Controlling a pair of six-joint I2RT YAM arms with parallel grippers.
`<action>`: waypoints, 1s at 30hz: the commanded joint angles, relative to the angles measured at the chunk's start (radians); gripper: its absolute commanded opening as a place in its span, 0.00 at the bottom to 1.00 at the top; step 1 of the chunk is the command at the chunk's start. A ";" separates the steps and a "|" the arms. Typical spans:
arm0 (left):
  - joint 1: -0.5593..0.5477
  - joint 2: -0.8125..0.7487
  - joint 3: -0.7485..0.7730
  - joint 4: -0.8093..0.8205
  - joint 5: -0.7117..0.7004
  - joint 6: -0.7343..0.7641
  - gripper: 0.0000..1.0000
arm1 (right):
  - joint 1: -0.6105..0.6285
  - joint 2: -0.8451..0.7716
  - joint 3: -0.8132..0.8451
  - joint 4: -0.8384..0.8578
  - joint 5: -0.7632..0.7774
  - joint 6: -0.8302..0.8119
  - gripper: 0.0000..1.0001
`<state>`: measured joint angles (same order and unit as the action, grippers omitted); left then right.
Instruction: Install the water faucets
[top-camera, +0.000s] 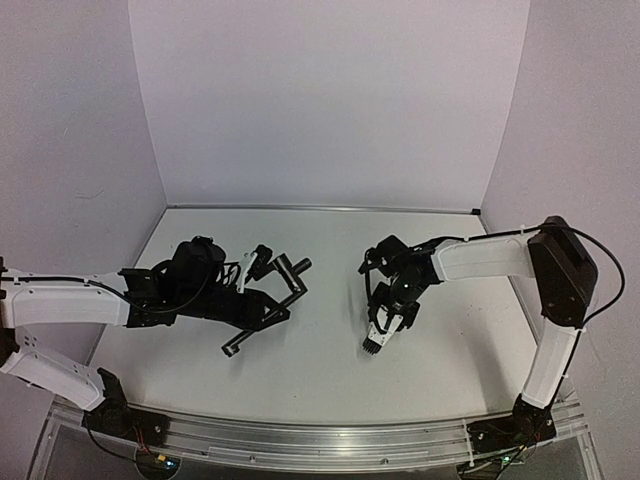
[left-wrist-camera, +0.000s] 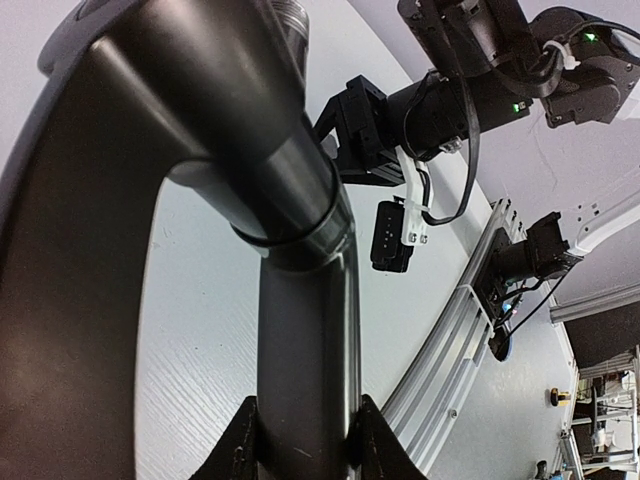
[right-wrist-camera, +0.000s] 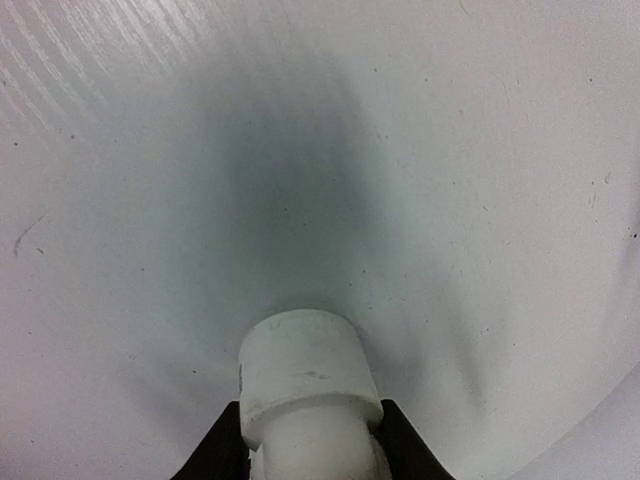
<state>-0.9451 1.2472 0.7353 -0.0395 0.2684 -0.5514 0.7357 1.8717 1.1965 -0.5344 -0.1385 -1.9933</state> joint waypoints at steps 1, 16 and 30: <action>0.004 0.003 0.060 0.098 0.012 0.016 0.00 | 0.004 0.011 0.010 -0.002 -0.002 -0.223 0.29; 0.004 -0.052 0.078 0.039 0.101 0.244 0.00 | -0.034 -0.144 0.356 -0.331 -0.224 0.448 0.00; -0.059 -0.096 0.197 -0.063 0.278 0.460 0.00 | -0.089 -0.372 0.492 -0.371 -0.542 0.527 0.00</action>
<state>-0.9861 1.2190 0.8282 -0.1516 0.4772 -0.1914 0.6397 1.5586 1.6765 -0.8760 -0.5619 -1.4872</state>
